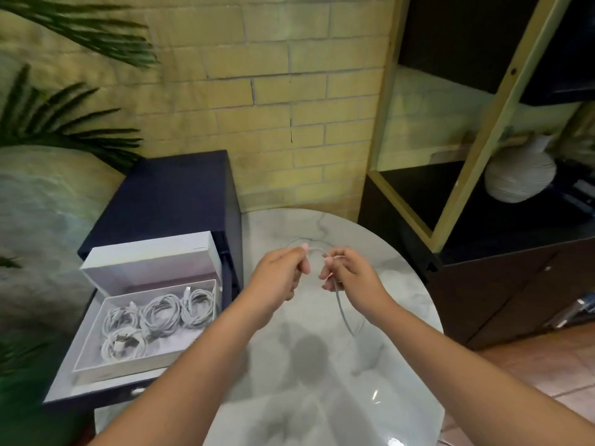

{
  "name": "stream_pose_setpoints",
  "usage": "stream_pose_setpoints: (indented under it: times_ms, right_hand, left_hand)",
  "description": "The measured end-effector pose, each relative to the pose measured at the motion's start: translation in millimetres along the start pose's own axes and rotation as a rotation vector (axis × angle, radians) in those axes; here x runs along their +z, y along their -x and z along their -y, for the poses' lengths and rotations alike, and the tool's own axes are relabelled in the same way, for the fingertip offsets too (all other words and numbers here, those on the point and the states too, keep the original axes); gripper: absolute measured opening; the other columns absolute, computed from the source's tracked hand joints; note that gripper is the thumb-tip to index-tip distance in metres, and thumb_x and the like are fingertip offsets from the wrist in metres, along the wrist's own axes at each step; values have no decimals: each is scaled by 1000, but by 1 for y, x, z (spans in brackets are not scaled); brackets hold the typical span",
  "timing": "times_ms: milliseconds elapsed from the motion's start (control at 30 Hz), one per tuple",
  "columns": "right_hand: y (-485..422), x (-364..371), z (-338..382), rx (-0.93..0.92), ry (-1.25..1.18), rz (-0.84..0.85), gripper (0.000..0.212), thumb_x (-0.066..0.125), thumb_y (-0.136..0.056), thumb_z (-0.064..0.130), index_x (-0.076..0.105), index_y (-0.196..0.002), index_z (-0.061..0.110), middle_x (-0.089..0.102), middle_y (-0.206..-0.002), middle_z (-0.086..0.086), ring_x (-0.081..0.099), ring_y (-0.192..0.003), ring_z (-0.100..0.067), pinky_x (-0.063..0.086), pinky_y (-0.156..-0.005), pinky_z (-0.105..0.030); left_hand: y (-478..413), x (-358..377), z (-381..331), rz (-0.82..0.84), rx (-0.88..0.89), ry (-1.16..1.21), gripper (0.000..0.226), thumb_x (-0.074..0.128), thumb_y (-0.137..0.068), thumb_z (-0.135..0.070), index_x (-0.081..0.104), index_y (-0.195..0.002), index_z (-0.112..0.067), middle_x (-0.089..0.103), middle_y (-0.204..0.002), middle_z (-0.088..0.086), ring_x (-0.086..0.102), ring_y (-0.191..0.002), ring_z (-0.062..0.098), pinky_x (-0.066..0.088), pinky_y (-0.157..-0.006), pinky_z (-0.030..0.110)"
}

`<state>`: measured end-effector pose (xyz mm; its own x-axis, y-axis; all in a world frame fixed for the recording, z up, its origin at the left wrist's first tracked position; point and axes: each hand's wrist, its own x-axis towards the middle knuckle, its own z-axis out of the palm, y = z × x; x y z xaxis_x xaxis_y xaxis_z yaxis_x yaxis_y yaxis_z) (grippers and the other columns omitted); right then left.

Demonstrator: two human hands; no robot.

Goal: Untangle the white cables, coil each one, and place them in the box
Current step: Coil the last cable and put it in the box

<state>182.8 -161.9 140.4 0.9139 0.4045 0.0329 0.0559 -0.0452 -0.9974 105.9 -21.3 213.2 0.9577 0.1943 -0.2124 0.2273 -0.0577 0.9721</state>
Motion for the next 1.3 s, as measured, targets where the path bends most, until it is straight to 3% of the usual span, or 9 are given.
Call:
stream_pose_setpoints:
  times_ms: [100, 233, 333, 433, 533, 700, 800, 967, 1300]
  right_hand:
    - [-13, 7, 14, -36, 200, -86, 23, 55, -96, 31, 58, -79, 14, 57, -62, -1, 50, -53, -9, 42, -53, -24]
    - [-12, 31, 25, -91, 533, -24, 40, 45, -98, 40, 56, -67, 17, 47, -55, 7, 44, -53, -6, 36, -57, -28]
    - [2, 61, 33, -72, 727, 153, 35, 38, -100, 39, 58, -78, 20, 60, -71, 4, 54, -68, -15, 44, -71, -36]
    - [17, 82, 37, -100, 927, 285, 24, 38, -101, 33, 54, -104, 16, 66, -101, -8, 59, -90, -26, 47, -79, -38]
    - [25, 85, 53, -86, 1077, 386, 28, 37, -101, 34, 51, -113, 13, 64, -109, -11, 58, -95, -28, 48, -83, -43]
    - [24, 67, 98, -177, 1210, 373, 28, 39, -101, 34, 59, -106, 16, 65, -99, -7, 57, -91, -25, 39, -68, -34]
    - [18, 50, 125, -269, 1294, 274, 24, 42, -99, 36, 60, -106, 22, 65, -90, -3, 58, -85, -22, 42, -68, -36]
    - [7, 29, 143, -379, 1318, 208, 17, 50, -96, 39, 54, -97, 22, 48, -62, 9, 46, -61, -9, 42, -61, -34]
    - [-12, 1, 145, -669, 1191, 106, 12, 54, -95, 16, 65, -96, 11, 52, -93, -1, 52, -81, -19, 48, -69, -40]
  left_hand:
    - [-3, -20, -9, -1, -42, 60, 43, 45, -98, -31, 40, -59, -16, 21, -46, -7, 15, -41, 10, 9, -41, 20]
    - [-5, -32, -26, 158, -2, 264, 32, 39, -101, -24, 53, -75, -12, 26, -49, -8, 20, -41, 6, 15, -41, 20]
    - [-11, -40, -37, 250, 129, 269, 28, 36, -104, -16, 62, -97, -8, 49, -60, -6, 40, -50, 5, 35, -52, 20]
    - [-21, -50, -41, 258, 199, 222, 25, 39, -103, -15, 63, -110, -10, 69, -94, -2, 63, -81, 7, 51, -84, 22]
    - [-34, -60, -34, 202, 248, 81, 27, 45, -100, -12, 59, -123, -12, 67, -112, -3, 64, -103, 6, 45, -96, 21]
    - [-50, -76, -7, 162, 346, -376, 23, 52, -97, -9, 68, -115, -11, 65, -121, -6, 61, -103, -2, 41, -93, 8]
    - [-49, -80, 1, 210, 335, -554, 24, 45, -101, -11, 69, -103, -7, 68, -104, -12, 62, -87, -4, 42, -80, 5]
    - [-36, -77, -4, 289, 231, -382, 29, 37, -104, -21, 64, -108, -12, 61, -68, -3, 50, -57, 5, 41, -60, 16]
    - [-23, -72, -16, 267, 337, -562, 25, 43, -101, -31, 65, -105, -20, 60, -68, -13, 54, -69, 6, 46, -73, 25]
